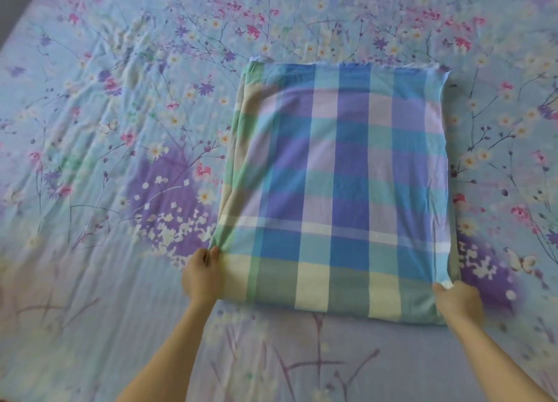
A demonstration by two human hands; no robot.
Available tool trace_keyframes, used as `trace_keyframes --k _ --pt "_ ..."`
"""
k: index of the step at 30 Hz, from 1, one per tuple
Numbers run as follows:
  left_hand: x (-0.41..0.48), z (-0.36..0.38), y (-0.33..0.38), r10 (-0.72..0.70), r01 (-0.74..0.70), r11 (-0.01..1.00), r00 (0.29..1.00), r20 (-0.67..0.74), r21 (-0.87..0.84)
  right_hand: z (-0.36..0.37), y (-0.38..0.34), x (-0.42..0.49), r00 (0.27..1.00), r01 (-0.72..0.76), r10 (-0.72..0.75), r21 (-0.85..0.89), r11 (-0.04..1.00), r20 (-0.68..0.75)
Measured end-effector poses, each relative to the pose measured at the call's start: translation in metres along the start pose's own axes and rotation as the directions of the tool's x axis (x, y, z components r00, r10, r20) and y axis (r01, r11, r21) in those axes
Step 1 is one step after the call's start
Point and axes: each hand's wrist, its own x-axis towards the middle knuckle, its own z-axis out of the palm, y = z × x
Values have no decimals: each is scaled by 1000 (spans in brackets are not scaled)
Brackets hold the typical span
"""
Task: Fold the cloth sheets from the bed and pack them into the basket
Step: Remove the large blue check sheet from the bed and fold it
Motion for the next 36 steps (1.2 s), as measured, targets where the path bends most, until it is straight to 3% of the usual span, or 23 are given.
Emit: trace_keyframes --k 4,6,8,12,17,22,25,29,31,33,36 --pt "16 15 3 -151 165 984 973 175 -69 -4 -10 -1 1000 -13 15 -76 997 27" --pt "32 8 14 -124 156 982 958 258 -107 -9 -20 -7 1000 -10 8 -171 985 -13" --pt "52 2 35 -57 109 983 944 325 -145 -14 -37 -12 988 74 -117 -355 932 -101" --pt "96 11 95 -22 94 978 932 361 -184 -16 -95 -23 850 417 -519 -483 770 -92" --pt "143 30 135 -30 33 999 935 355 -1 -12 -202 -26 654 701 -756 -392 595 22" --pt "171 48 190 111 -120 993 967 230 25 -21 -290 13 625 721 -771 -466 512 119" --pt "185 60 216 208 -207 978 971 116 -17 -5 -308 29 583 741 -810 -451 497 64" --pt "210 67 219 323 -317 907 946 -26 -277 29 -286 42 500 783 -866 -422 457 -9" --pt "222 67 209 382 -349 867 924 24 -355 36 -279 46 428 791 -898 -439 426 -100" --pt "239 72 203 352 -286 898 923 155 -335 43 -280 53 387 797 -910 -443 411 -147" --pt "257 65 218 233 -90 919 909 347 -383 49 -280 56 374 791 -912 -455 410 -171"
